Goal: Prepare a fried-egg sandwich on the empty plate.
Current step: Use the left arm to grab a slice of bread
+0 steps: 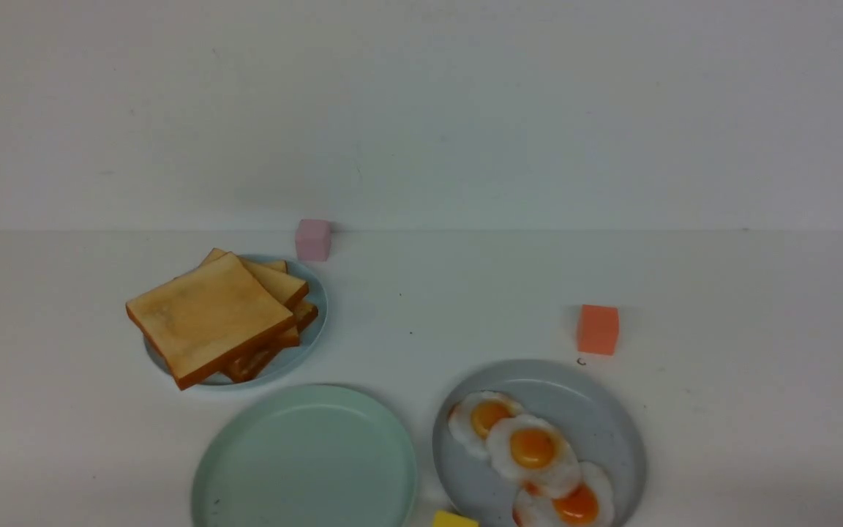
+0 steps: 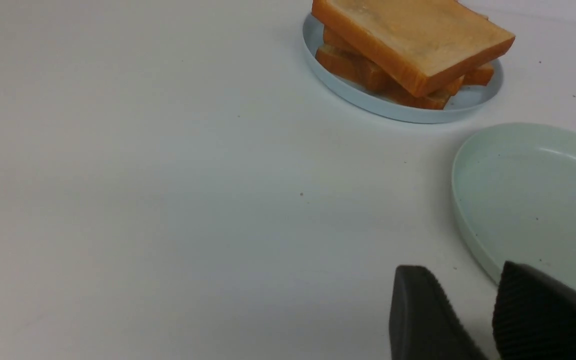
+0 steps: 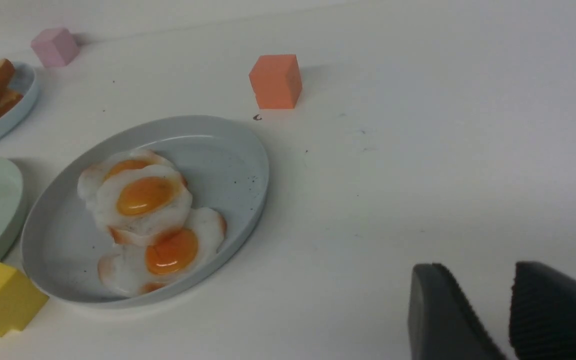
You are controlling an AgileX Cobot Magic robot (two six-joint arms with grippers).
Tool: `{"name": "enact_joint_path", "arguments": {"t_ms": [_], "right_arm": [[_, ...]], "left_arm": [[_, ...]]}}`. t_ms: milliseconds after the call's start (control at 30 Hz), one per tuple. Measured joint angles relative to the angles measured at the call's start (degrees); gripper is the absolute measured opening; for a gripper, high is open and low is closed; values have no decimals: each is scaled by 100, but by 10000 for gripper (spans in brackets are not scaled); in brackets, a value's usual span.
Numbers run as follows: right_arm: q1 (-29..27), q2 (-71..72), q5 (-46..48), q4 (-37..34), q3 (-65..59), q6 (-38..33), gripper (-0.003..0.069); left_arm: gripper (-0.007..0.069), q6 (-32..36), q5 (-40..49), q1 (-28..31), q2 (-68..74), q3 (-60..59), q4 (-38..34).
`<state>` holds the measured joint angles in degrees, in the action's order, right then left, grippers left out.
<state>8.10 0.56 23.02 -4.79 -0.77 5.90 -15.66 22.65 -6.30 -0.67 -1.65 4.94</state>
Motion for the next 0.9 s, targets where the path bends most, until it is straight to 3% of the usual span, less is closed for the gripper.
{"name": "enact_joint_path", "arguments": {"t_ms": [200, 433, 667, 900], "right_arm": [[0, 0, -738, -27, -75, 0, 241], [0, 0, -1621, -33, -75, 0, 241], [0, 0, -2047, -82, -75, 14, 241], [0, 0, -3414, -216, -2, 476, 241]], "left_arm": [[238, 0, -468, 0, 0, 0, 13], [238, 0, -2018, 0, 0, 0, -33], [238, 0, -2302, 0, 0, -4, -33], [238, -353, -3401, 0, 0, -5, -190]]}}
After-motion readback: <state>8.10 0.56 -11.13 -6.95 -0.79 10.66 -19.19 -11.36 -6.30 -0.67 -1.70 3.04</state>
